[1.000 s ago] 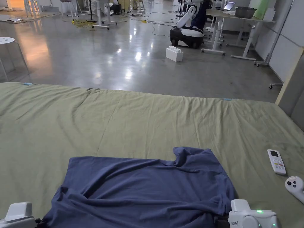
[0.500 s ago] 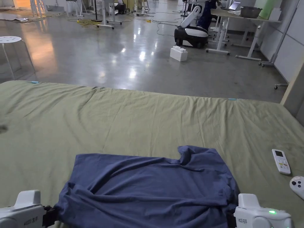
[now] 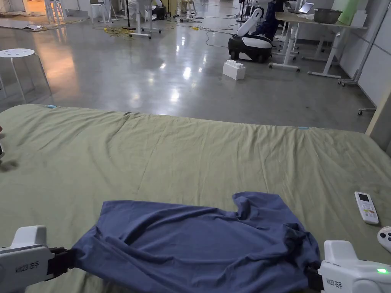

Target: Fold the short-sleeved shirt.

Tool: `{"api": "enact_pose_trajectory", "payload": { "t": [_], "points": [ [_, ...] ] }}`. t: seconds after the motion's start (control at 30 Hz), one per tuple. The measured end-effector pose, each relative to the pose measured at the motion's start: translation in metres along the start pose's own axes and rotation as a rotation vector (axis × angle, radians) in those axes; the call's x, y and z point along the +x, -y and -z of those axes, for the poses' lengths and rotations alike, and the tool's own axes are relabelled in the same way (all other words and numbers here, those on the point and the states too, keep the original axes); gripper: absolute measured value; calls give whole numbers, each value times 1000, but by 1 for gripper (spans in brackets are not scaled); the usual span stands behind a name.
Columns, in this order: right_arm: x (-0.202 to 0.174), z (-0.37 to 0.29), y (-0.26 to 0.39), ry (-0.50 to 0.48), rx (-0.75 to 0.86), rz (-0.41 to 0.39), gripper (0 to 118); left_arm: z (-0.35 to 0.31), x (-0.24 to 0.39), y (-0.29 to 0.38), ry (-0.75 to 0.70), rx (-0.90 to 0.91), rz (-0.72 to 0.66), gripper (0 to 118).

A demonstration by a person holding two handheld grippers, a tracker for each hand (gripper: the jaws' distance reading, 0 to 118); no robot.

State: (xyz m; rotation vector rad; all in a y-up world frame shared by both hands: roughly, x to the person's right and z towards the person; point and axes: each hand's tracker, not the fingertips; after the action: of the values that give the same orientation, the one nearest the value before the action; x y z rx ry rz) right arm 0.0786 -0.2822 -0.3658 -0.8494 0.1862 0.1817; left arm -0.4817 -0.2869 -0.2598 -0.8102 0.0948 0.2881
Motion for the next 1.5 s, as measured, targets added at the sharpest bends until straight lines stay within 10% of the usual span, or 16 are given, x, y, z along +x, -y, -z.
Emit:
{"api": "enact_pose_trajectory", "payload": {
  "t": [0.8,0.97,1.1,1.5],
  "points": [
    [-25,-5,158,91,-192,-53,12,20,-31,132,-144,-204,99,4],
    [-28,-21,146,188,-180,-72,86,13,-29,120,-143,-208,101,13],
    [-38,-53,114,194,-12,-29,88,7,-13,97,-162,-124,162,66],
    [-87,-77,38,165,606,57,79,-15,78,35,-102,415,220,63]
  ]
}}
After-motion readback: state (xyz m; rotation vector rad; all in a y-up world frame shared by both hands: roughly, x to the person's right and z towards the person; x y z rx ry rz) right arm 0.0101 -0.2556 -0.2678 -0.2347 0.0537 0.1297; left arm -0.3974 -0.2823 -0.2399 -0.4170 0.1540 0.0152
